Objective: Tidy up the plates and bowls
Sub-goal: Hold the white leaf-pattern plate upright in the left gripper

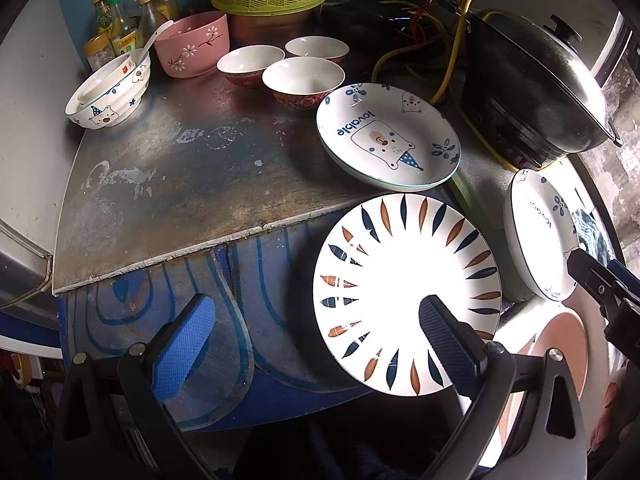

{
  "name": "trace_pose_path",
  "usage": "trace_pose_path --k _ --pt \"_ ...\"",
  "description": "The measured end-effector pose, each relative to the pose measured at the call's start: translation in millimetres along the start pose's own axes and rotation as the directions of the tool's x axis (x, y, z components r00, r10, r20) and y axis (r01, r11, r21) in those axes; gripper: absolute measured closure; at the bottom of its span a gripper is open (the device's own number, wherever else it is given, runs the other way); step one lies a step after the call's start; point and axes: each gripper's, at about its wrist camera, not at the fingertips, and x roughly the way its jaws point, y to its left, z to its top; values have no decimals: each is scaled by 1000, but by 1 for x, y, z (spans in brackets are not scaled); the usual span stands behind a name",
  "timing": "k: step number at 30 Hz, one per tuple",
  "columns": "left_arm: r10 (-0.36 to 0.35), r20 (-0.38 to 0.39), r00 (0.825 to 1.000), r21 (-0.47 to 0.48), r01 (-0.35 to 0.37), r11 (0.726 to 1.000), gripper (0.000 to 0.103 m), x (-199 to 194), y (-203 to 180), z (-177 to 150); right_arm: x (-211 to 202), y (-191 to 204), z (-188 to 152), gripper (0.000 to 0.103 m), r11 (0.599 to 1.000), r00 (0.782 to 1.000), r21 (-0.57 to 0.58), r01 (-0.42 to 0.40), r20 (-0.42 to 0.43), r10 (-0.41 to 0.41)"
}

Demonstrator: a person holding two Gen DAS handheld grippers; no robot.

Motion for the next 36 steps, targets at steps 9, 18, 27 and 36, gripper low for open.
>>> trace_pose_path --k 9,18,27,36 --pt "3 -5 1000 1 -3 1000 1 2 0 0 1 0 1 0 1000 1000 0 -1 -3 1" --pt "2 -6 1000 -5 -2 1000 1 4 1 0 1 0 0 0 1000 1000 -1 0 -3 0" --pt "1 -7 1000 -5 -2 1000 1 4 1 0 2 0 0 0 1000 1000 -1 -1 -4 1" --pt "0 -8 1000 -5 0 1000 1 3 1 0 2 0 0 0 1000 1000 2 -1 -7 1"
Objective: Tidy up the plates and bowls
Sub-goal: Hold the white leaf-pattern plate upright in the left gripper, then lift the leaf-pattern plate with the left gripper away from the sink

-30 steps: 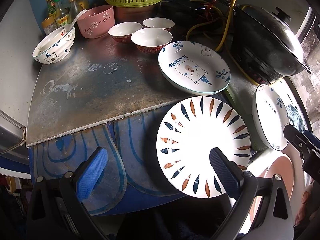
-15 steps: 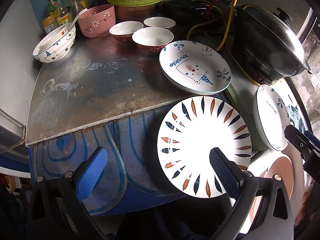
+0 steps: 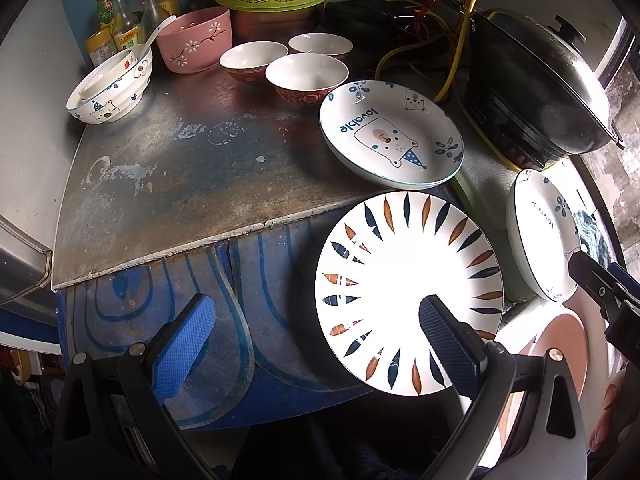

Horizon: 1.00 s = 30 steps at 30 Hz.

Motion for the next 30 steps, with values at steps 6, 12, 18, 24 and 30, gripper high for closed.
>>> trace_pose_path --k 6,12,18,24,30 --pt "0 0 1000 0 0 1000 1 0 0 0 0 0 0 0 1000 1000 0 0 1 0" --pt "0 -1 1000 -2 0 1000 1 0 0 0 1 0 -7 0 1000 1000 0 1 0 -1" --pt "0 -2 1000 -3 0 1000 1 0 0 -1 1 -1 -1 0 1000 1000 -1 0 -2 0" --pt "-7 -5 1000 -12 7 1000 1 1 4 -2 3 -5 -2 0 1000 1000 13 -12 -12 12" --pt "-51 -36 998 -43 49 998 1 11 12 -5 15 -17 -8 0 994 995 64 -89 -44 92"
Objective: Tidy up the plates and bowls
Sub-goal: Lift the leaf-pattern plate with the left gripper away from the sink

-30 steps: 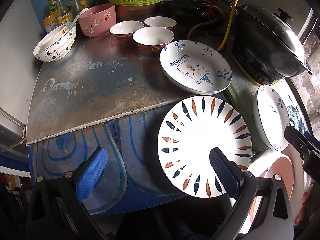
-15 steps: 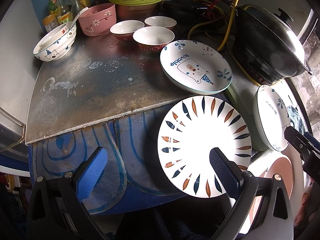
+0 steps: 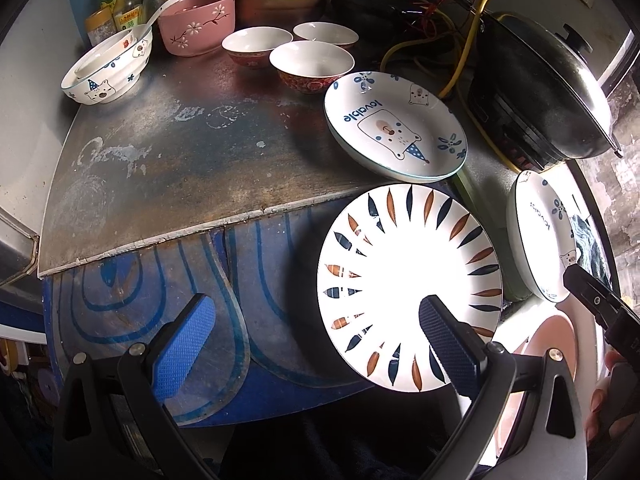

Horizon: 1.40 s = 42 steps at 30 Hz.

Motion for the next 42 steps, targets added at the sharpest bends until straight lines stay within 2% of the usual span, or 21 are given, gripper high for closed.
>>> trace_pose_path --k 1,4,11,15,18,19,21,25,26,27,28,29,31,34,36,38,42 --pt "-5 -7 1000 -1 5 1000 1 2 1 0 3 -3 -3 0 1000 1000 6 -15 -8 15" --pt "-9 -26 1000 11 10 1000 1 8 -1 -2 11 -8 -13 10 999 998 17 -51 -37 52" --pt "-42 -64 997 26 43 999 1 23 4 0 19 -10 -17 11 985 985 77 -153 -67 158" --pt "-76 -86 993 26 79 997 1 36 11 3 29 -15 -23 11 953 957 137 -270 -73 281" --pt "-112 -99 989 4 113 994 7 47 19 5 40 -19 -30 23 923 930 188 -336 -89 356" --pt "-125 -102 987 -2 125 992 8 50 21 6 44 -20 -32 29 917 925 206 -343 -95 367" --pt "-142 -101 985 -5 142 990 15 55 23 8 51 -23 -36 35 910 922 230 -346 -98 375" --pt "-164 -111 980 6 166 986 23 68 23 15 63 -29 -39 47 907 928 260 -332 -84 363" --pt "-171 -115 979 8 173 985 33 71 23 17 65 -30 -39 52 906 929 266 -330 -80 362" --pt "-175 -122 977 11 178 984 50 75 22 19 69 -32 -39 55 905 930 271 -328 -76 360" --pt "-176 -134 975 16 180 984 55 80 21 22 72 -33 -39 60 905 932 275 -324 -73 356" --pt "-179 -140 974 19 183 983 58 85 20 25 74 -34 -39 65 905 933 278 -323 -69 354" --pt "-184 -146 972 23 189 982 58 94 18 31 82 -35 -40 71 907 937 284 -311 -65 342" --pt "-217 -163 962 25 224 974 71 105 14 38 90 -35 -41 82 905 939 295 -307 -59 338" --pt "-238 -174 956 40 248 968 82 110 7 41 93 -35 -42 83 903 939 299 -309 -52 339" --pt "-256 -197 946 59 273 960 86 117 2 43 96 -36 -44 86 900 939 308 -310 -50 341" --pt "-273 -206 940 76 293 953 87 120 0 45 101 -34 -45 89 908 945 298 -296 -52 324"
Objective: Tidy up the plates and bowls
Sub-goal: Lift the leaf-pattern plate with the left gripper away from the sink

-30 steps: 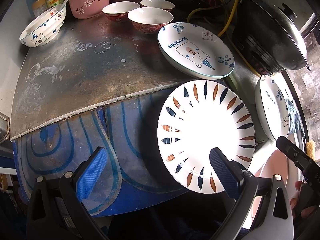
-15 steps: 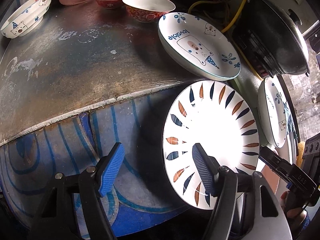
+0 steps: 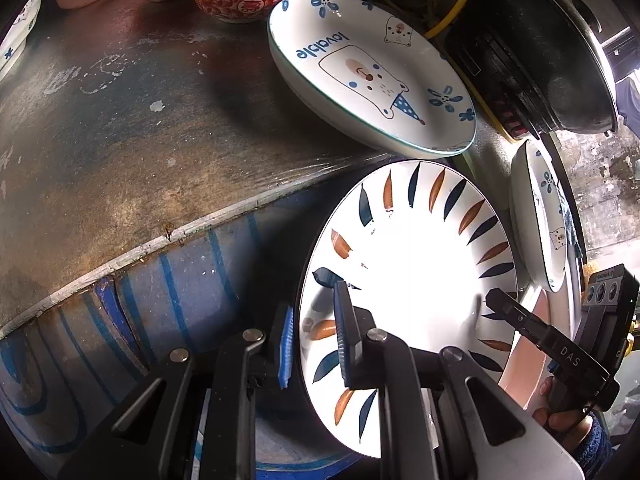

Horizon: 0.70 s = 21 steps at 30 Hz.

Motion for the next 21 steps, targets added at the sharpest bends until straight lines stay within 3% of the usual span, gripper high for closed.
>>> trace_pose_path --k 8,21 --pt "22 13 1000 64 -23 998 88 -7 -12 -5 -4 6 0 91 999 999 -31 42 18 -41" --pt "25 64 998 18 -26 1000 88 -33 11 -17 -9 38 0 91 994 999 -108 25 26 -22"
